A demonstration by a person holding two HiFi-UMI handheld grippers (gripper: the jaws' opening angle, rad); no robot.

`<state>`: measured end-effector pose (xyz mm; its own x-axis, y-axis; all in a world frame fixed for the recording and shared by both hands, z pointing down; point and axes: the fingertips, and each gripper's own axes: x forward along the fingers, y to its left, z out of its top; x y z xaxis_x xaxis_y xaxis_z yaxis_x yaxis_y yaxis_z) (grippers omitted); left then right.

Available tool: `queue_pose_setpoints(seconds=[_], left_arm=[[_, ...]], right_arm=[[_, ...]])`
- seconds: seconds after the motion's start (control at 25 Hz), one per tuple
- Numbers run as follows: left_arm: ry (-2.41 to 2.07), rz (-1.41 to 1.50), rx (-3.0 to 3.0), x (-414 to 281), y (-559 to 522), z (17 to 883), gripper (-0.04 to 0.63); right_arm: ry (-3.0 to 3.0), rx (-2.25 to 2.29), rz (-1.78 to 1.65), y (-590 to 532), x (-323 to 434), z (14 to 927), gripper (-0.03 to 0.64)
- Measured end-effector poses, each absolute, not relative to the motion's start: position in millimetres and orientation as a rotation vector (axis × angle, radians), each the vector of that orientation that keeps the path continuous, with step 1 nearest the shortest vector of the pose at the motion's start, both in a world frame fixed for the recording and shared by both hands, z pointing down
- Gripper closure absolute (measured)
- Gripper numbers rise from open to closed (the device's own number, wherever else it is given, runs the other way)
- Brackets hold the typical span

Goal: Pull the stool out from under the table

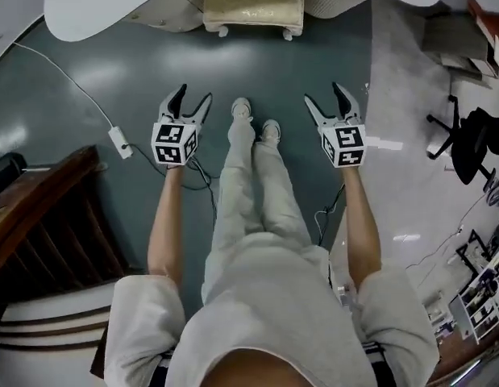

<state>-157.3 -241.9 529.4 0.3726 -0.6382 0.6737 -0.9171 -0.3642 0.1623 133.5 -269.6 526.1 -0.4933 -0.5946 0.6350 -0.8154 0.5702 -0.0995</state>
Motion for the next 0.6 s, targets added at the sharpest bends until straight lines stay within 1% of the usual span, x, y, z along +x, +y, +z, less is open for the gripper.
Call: queue_pose_setpoints(seconds=[0.2,0.6], left_arm=[[-1.307,0.728,2.118,-178,-277,621,0.328],[-1.3,0.753,2.159,-207,-341,783,0.324]], right_arm=[[-2.229,1.169,0.554,-309,124,606,0.298],[-2.163,1.238,0.601,-352,106,776,0.26]])
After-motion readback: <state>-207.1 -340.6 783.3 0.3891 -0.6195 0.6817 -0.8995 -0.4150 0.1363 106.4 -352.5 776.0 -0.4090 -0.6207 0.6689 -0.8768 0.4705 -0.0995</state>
